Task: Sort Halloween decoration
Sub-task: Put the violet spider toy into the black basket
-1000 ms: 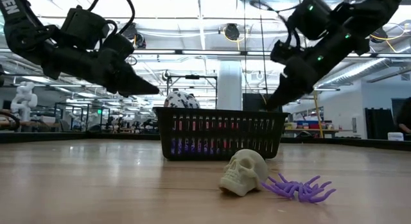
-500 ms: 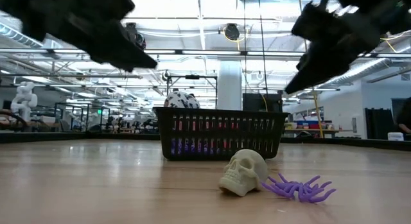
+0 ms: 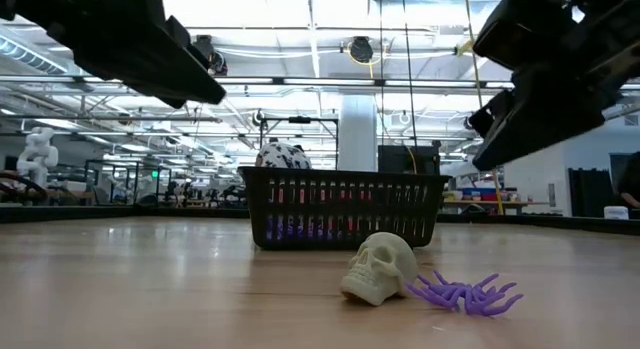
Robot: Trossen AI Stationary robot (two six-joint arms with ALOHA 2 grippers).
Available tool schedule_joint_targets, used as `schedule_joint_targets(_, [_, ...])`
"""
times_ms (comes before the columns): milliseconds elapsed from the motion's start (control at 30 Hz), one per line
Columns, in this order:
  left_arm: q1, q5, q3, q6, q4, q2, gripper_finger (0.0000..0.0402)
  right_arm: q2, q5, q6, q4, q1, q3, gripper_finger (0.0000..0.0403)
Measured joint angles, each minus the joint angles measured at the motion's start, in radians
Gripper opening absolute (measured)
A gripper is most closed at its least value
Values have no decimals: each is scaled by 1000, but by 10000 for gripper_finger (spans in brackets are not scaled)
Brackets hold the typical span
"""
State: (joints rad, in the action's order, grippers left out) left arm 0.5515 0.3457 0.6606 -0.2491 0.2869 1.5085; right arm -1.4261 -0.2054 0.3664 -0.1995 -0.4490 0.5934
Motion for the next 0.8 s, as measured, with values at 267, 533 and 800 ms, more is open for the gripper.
schedule_joint_targets(267, [20, 57, 112, -9, -2, 149, 0, -90, -1, -20, 12, -19, 80, 0])
schedule_joint_targets(533, [51, 212, 202, -20, 1, 245, 0, -86, -3, -47, 209, -20, 180, 0])
schedule_joint_targets(800, [108, 288, 343, -46, -140, 365, 0, -86, -3, -66, 239, -20, 193, 0])
